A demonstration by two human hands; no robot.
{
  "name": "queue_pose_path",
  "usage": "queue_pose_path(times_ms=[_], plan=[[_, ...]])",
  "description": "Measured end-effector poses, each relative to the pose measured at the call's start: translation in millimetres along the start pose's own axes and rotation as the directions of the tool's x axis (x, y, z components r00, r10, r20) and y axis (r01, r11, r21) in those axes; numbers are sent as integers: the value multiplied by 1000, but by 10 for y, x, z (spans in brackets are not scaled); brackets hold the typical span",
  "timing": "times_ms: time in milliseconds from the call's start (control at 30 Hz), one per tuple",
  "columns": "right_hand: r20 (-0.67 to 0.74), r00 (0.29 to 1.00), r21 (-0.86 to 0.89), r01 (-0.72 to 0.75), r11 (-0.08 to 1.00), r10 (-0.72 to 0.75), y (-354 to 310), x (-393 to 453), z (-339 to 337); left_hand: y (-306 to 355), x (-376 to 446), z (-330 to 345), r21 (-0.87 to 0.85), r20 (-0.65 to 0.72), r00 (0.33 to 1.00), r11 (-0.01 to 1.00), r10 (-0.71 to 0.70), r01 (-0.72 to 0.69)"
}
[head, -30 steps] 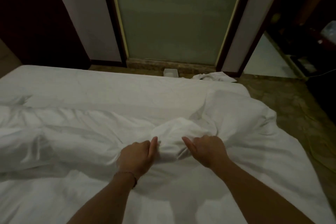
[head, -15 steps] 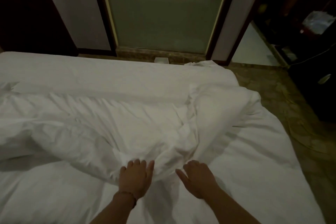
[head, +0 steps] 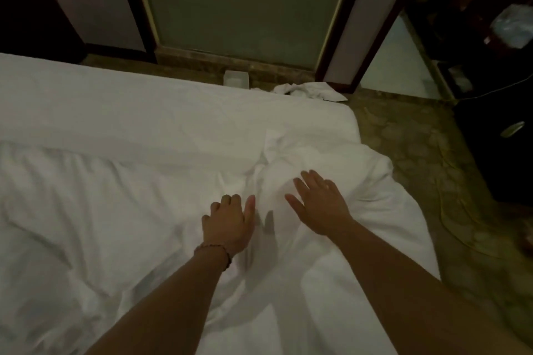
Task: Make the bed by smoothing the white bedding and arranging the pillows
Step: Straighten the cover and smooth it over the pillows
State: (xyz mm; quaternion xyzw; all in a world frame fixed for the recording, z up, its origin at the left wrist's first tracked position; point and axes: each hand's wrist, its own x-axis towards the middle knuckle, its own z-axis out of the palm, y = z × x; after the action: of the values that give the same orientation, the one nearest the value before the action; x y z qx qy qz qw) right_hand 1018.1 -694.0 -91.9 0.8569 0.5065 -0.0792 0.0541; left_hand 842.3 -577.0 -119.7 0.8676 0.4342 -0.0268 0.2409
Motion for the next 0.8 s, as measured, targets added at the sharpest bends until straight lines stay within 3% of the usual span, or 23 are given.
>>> queue_pose_path(times_ms=[133, 300, 400, 533, 700, 800], plan=[[-70, 992, 54, 110, 992, -106, 294, 570, 145, 357, 349, 350, -65, 65, 997, 997, -34, 38], [-20, 968, 130, 252, 959, -251, 340, 1023, 514, 530, 466, 726, -198, -17, 983, 964, -182, 175], [-7, 965, 202, 259, 944, -263, 337, 1056, 728, 518, 485, 825, -228, -23, 974, 950, -224, 214], [-97, 964, 83, 257, 963, -249, 397, 924, 794, 539, 425, 949, -336, 5, 957, 901, -290, 275], [19, 950, -71, 312, 947, -311, 514, 696, 584, 752, 188, 886, -307, -19, 968, 923, -251, 233], [3, 979, 32, 204, 978, -205, 633, 473, 325, 962, -30, 710, -294, -78, 985, 948, -152, 123]])
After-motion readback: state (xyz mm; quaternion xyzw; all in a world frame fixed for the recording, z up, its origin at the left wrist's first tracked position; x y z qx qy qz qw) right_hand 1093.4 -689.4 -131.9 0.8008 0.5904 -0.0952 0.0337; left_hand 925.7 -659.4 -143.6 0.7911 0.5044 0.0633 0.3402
